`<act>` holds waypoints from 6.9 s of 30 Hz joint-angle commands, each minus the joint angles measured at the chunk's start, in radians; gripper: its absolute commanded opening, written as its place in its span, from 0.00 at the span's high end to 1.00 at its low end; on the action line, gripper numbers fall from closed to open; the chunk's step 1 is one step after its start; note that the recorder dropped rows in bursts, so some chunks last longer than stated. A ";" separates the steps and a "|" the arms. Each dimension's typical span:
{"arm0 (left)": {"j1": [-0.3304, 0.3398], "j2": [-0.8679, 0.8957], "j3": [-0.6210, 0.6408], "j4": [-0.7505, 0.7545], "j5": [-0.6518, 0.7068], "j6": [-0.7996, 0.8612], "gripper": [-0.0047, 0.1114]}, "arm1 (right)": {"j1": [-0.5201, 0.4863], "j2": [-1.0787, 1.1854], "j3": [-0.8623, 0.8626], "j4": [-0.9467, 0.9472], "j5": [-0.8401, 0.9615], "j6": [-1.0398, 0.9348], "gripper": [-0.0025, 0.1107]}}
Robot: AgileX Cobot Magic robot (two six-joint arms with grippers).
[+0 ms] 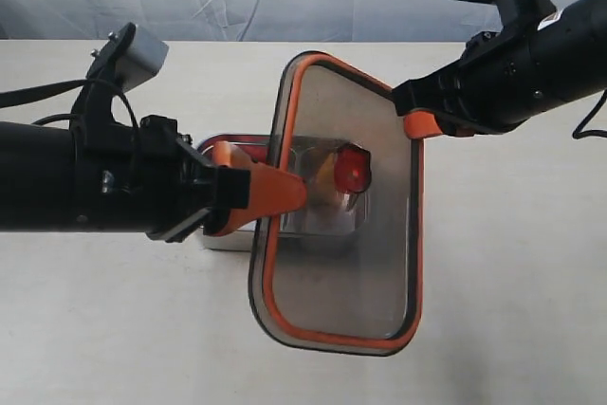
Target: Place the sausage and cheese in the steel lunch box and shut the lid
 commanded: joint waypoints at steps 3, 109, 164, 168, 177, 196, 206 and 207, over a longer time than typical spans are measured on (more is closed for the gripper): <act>-0.003 0.003 0.001 -0.002 -0.004 0.006 0.76 | 0.056 -0.009 -0.009 0.040 -0.023 -0.003 0.98; -0.233 0.413 -0.089 0.472 -0.859 1.013 0.96 | 0.021 -0.320 -0.009 -0.309 0.011 0.141 0.66; -0.272 0.440 -0.089 -0.054 -0.667 1.257 0.61 | 0.021 -0.248 0.146 -0.103 -0.032 0.173 0.66; -0.272 0.440 -0.089 -0.054 -0.667 1.257 0.61 | 0.021 -0.197 0.209 -0.062 -0.123 0.192 0.66; -0.272 0.440 -0.089 -0.067 -0.667 1.257 0.61 | 0.021 -0.019 0.234 0.032 -0.226 0.178 0.66; -0.272 0.440 -0.089 -0.096 -0.667 1.257 0.61 | 0.028 0.114 0.234 0.199 -0.253 0.062 0.66; -0.272 0.440 -0.089 -0.139 -0.728 1.257 0.45 | 0.028 0.114 0.234 0.218 -0.265 0.048 0.97; -0.272 0.440 -0.089 -0.144 -0.740 1.257 0.45 | 0.028 0.114 0.234 0.218 -0.267 0.048 0.98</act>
